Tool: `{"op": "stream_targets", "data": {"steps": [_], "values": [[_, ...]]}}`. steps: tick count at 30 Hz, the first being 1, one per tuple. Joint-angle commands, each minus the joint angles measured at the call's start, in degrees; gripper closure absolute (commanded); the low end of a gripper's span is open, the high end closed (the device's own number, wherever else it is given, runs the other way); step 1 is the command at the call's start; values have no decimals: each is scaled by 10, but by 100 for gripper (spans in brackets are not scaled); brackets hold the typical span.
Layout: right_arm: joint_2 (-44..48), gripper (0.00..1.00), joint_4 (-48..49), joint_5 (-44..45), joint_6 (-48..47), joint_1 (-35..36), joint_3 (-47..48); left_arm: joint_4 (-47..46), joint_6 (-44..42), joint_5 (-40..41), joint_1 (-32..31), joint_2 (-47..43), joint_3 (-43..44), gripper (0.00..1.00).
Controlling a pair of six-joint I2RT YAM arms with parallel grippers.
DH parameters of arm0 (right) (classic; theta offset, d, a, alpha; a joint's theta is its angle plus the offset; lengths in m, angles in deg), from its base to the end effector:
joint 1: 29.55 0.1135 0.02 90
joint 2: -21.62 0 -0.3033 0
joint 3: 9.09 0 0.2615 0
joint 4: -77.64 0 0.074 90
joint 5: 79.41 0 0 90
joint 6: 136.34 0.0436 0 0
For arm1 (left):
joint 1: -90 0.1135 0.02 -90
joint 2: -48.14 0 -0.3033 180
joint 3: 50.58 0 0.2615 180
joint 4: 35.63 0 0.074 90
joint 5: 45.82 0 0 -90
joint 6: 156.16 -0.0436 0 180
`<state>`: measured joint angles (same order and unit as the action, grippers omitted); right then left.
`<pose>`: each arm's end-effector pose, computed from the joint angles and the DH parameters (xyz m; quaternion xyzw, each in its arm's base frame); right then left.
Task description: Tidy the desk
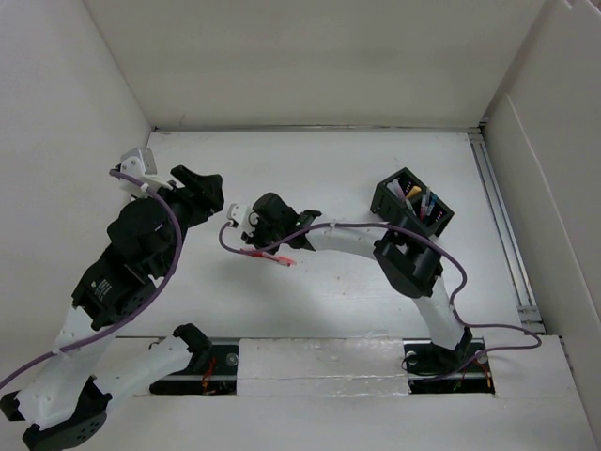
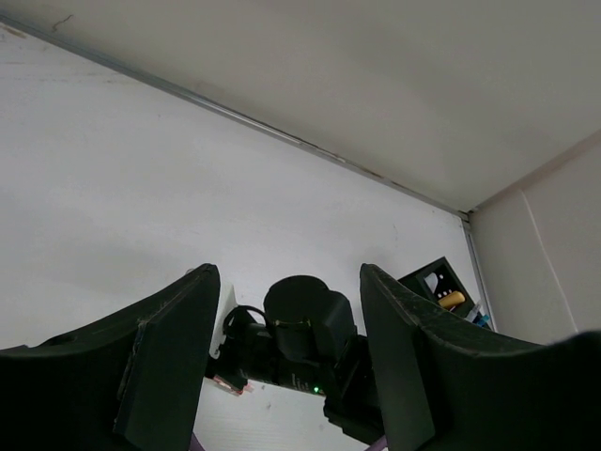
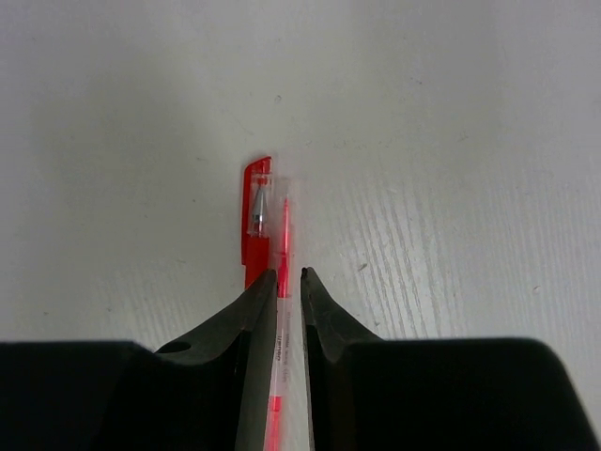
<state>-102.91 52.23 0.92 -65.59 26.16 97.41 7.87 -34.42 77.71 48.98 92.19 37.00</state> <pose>0.2900 0.4383 0.2020 -0.5834 0.7061 0.1967 0.3498 0.0927 -0.0487 0.5045 -0.1486 0.6912 -0.2375 0.6662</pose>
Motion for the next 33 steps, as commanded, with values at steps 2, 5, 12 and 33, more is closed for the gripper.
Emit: {"op": "stream_targets", "data": {"steps": [2, 5, 12, 33], "values": [[32, 78, 29, -6, 2, 15, -8, -18, -10, 6, 2, -2, -4, 43], [31, 77, 28, -5, 5, 15, -15, -19, -10, 6, 2, -3, -4, 42], [20, 78, 25, 7, 2, 15, -14, -22, -9, 3, 2, -1, -4, 42], [-2, 79, 2, 10, 0, 5, -4, -33, -16, 3, 2, 2, -8, 42]]}}
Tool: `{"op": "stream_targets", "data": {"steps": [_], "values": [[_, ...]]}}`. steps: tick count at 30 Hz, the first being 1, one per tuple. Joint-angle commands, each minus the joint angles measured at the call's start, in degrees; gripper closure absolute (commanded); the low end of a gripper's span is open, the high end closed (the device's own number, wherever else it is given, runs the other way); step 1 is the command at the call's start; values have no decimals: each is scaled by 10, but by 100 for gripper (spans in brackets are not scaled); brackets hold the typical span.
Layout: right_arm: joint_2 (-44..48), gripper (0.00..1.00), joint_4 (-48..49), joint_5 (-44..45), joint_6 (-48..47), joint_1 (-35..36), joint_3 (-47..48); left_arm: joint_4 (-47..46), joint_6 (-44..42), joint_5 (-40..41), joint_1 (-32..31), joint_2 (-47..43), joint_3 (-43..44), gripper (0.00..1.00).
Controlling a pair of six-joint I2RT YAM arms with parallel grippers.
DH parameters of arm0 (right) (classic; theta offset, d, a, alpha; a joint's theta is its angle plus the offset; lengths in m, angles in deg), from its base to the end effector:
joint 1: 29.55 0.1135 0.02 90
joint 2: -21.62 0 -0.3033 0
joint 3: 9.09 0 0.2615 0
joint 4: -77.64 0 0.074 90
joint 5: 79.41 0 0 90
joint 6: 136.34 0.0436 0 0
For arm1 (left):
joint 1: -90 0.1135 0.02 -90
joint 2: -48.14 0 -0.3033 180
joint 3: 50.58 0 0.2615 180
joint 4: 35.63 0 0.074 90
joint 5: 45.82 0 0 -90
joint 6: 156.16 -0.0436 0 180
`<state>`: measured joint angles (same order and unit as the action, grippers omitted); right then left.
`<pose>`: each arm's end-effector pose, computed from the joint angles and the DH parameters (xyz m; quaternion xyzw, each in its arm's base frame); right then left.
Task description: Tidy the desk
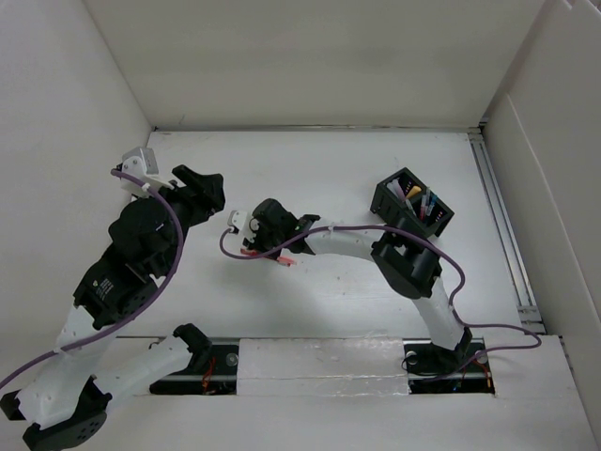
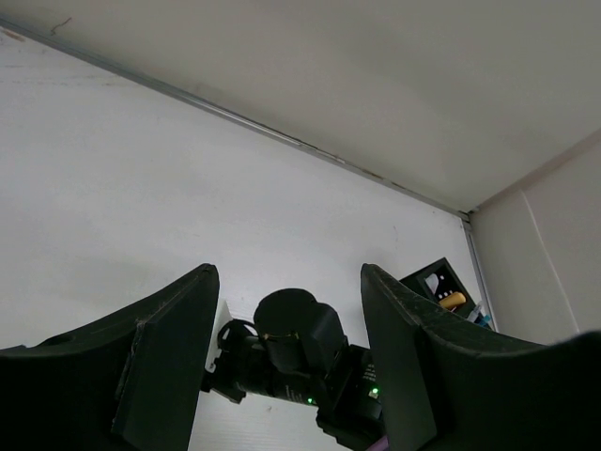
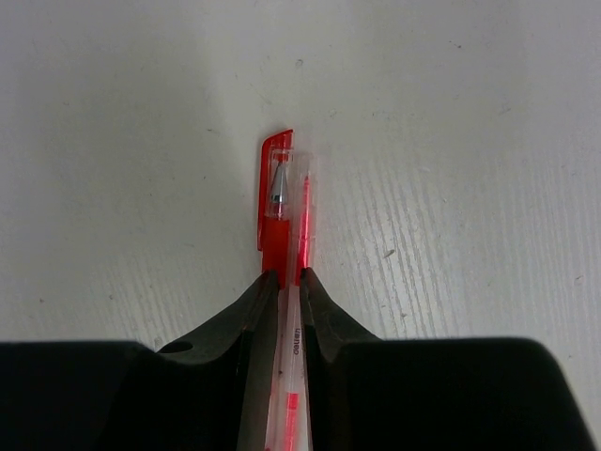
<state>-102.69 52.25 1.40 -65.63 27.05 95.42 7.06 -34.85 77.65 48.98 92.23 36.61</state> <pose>0.2802 0.4375 0.1924 -0.5907 0.7080 0.1917 0.3363 0.0938 -0.0498 0.5040 -0.1465 0.6896 -0.2372 0.6684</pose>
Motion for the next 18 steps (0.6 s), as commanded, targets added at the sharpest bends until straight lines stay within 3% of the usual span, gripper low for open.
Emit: {"op": "stream_targets", "data": {"steps": [1, 12, 18], "values": [[-4, 79, 2, 5, 0, -4, 16, -25, -12, 4, 2, 2, -3, 42], [-6, 84, -3, 11, 5, -16, 12, -32, -17, 4, 2, 6, -4, 42], [-12, 75, -5, 6, 6, -16, 11, -35, -19, 5, 2, 9, -3, 42]]}}
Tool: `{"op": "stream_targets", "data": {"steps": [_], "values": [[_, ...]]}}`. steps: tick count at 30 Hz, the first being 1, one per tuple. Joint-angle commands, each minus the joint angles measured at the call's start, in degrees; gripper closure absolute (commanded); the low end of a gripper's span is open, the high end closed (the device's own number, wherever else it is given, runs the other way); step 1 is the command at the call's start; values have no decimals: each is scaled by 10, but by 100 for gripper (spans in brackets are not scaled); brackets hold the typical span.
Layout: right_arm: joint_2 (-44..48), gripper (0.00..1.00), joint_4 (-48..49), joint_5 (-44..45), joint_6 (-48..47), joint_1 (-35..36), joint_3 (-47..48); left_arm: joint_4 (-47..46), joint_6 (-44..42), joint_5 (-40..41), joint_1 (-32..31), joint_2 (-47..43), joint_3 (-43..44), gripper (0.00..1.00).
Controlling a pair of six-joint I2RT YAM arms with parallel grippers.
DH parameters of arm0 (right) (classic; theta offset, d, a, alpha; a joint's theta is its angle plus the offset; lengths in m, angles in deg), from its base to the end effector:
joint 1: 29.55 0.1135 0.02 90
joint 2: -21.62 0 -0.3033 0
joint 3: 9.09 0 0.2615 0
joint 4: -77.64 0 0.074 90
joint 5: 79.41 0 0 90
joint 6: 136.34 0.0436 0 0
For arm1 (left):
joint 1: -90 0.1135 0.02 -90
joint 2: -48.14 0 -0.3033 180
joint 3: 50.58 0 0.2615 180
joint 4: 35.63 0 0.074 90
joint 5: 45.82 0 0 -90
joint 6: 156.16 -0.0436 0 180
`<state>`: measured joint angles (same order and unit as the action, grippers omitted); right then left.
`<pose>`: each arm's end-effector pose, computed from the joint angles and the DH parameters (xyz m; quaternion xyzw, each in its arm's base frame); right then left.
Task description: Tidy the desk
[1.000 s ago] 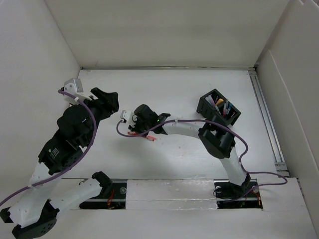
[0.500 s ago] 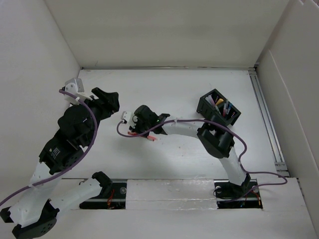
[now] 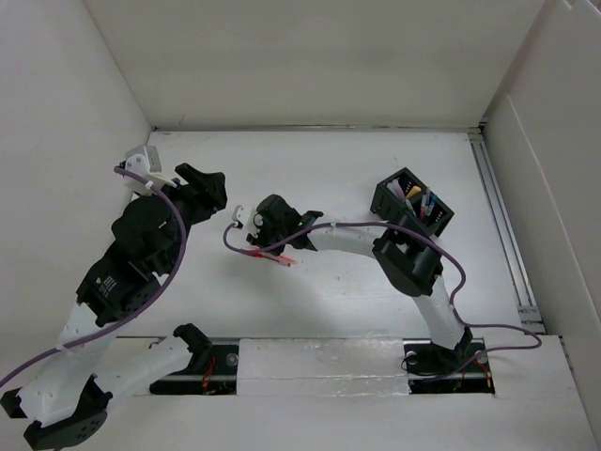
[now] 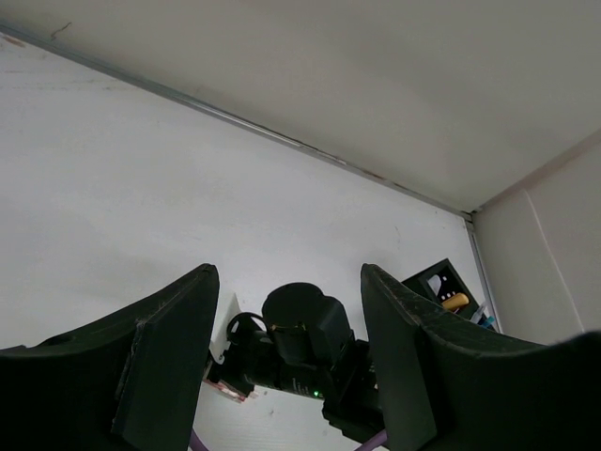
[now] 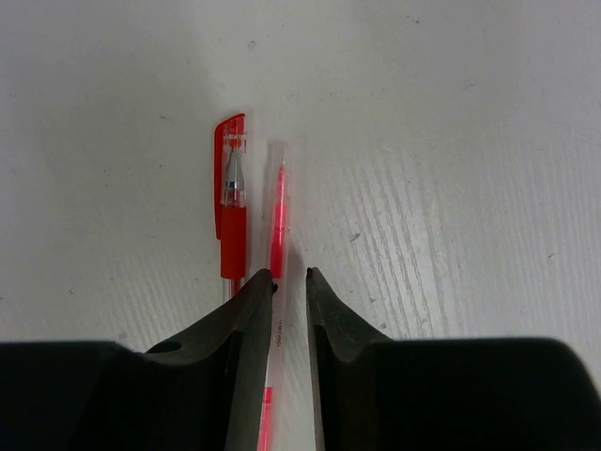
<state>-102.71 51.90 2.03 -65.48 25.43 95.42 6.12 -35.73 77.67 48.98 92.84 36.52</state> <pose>0.2926 0.4288 0.1917 -0.5789 0.7197 0.1818 0.3376 0.0972 -0.0526 0.5044 -0.1419 0.6893 -0.2332 0.6711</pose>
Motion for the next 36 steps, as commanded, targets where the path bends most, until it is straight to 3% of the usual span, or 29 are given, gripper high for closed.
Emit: {"op": "stream_targets", "data": {"steps": [1, 11, 19, 27, 28, 29, 30, 31, 34, 36], "values": [[-12, 72, -2, 0, 3, 0, 11, -25, -10, 4, 2, 3, -3, 42], [-19, 72, -22, 4, 1, -10, 10, -28, -10, 6, 2, 7, -1, 42], [35, 100, -12, 57, 6, -28, -52, -33, -12, -1, 2, 11, 1, 42], [111, 100, 12, 63, 13, -46, -142, -35, -10, -6, 2, 11, -2, 42], [112, 95, 12, 64, 14, -46, -144, -36, -10, -8, 2, 10, -2, 42], [112, 83, 12, 63, 14, -51, -143, -37, -10, -9, 2, 11, -2, 42], [112, 82, 10, 63, 13, -51, -142, -37, -10, -9, 2, 11, -2, 42], [105, 72, 9, 57, 11, -51, -138, -38, -10, -11, 2, 12, -2, 42], [88, 62, -10, 51, 1, -51, -104, -36, -10, -13, 2, 13, 0, 42], [66, 61, -24, 50, -8, -51, -74, -34, -8, -13, 2, 13, 0, 42]]}}
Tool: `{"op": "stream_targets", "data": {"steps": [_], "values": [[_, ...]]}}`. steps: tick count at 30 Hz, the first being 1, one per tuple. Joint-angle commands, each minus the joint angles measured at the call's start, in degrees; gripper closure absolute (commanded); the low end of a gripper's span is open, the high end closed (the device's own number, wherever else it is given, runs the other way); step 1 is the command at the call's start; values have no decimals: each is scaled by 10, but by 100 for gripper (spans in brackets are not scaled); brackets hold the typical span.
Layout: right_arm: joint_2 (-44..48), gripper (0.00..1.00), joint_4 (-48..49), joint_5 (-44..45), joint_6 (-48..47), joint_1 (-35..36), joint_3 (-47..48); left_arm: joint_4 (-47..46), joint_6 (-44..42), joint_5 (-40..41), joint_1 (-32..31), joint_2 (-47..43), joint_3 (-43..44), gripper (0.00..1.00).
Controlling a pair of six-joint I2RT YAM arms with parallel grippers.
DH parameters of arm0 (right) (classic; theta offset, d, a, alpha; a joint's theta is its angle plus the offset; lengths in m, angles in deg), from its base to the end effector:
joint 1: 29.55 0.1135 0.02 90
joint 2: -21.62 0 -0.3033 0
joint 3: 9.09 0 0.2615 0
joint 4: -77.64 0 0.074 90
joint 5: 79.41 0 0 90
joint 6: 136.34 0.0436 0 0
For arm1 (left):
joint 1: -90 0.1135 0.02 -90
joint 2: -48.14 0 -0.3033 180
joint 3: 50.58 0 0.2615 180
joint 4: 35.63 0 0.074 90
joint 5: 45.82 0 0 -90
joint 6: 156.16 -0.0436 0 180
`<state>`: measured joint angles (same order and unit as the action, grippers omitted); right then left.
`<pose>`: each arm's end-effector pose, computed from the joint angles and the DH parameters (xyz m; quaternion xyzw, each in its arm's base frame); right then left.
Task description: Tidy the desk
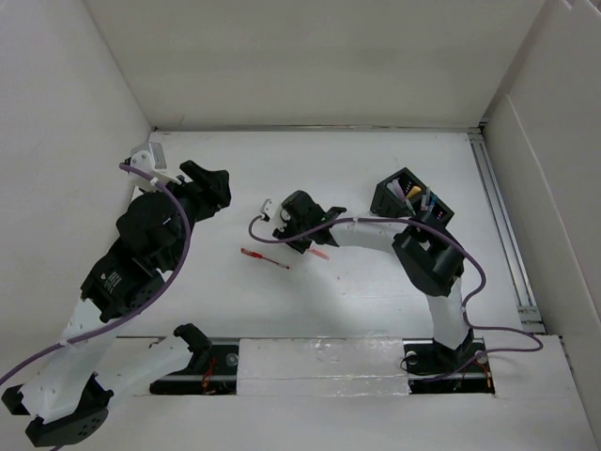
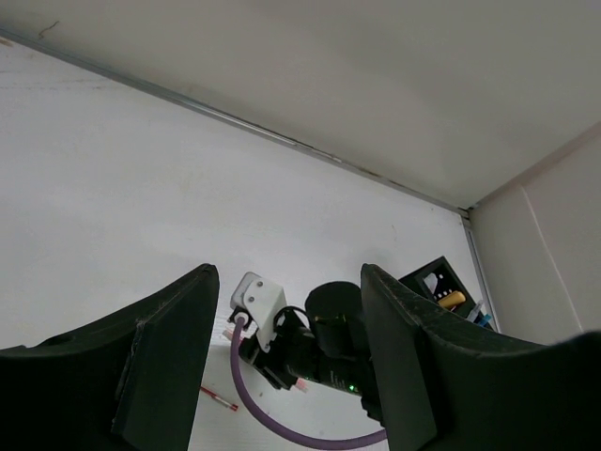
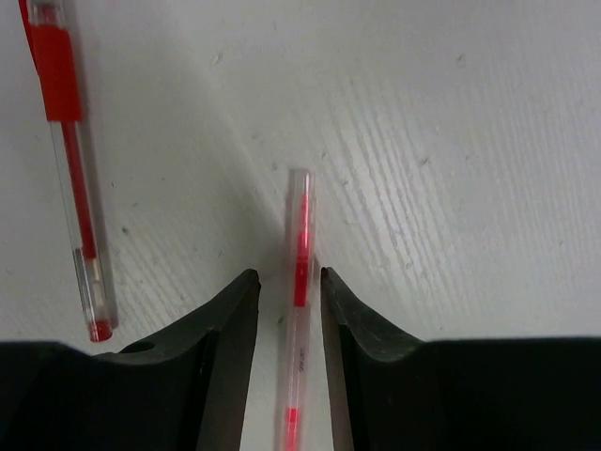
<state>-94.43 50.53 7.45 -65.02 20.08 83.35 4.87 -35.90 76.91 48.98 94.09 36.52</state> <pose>0.3008 0.3575 0.1903 -0.5362 0.7739 0.1145 0.3169 0.1035 -0.0588 0.5048 -0.1362 0.6904 -0.2366 0.6699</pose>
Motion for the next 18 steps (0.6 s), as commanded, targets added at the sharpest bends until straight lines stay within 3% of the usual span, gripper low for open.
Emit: {"op": "stream_targets", "data": {"steps": [1, 6, 9, 13, 18], "values": [[-25, 62, -14, -6, -15, 2, 56, -21, -6, -6, 2, -3, -1, 42], [-77, 63, -43, -9, -25, 2, 108, -17, -2, -4, 2, -11, -3, 42], [-88, 74, -53, -14, -22, 2, 119, -13, -2, 0, 2, -13, -2, 42], [-79, 100, -39, -29, -8, -4, 102, -13, -6, 3, 2, -16, 1, 42], [3, 100, 21, -46, 5, -35, 45, -19, -11, 0, 2, -10, 2, 42]]}}
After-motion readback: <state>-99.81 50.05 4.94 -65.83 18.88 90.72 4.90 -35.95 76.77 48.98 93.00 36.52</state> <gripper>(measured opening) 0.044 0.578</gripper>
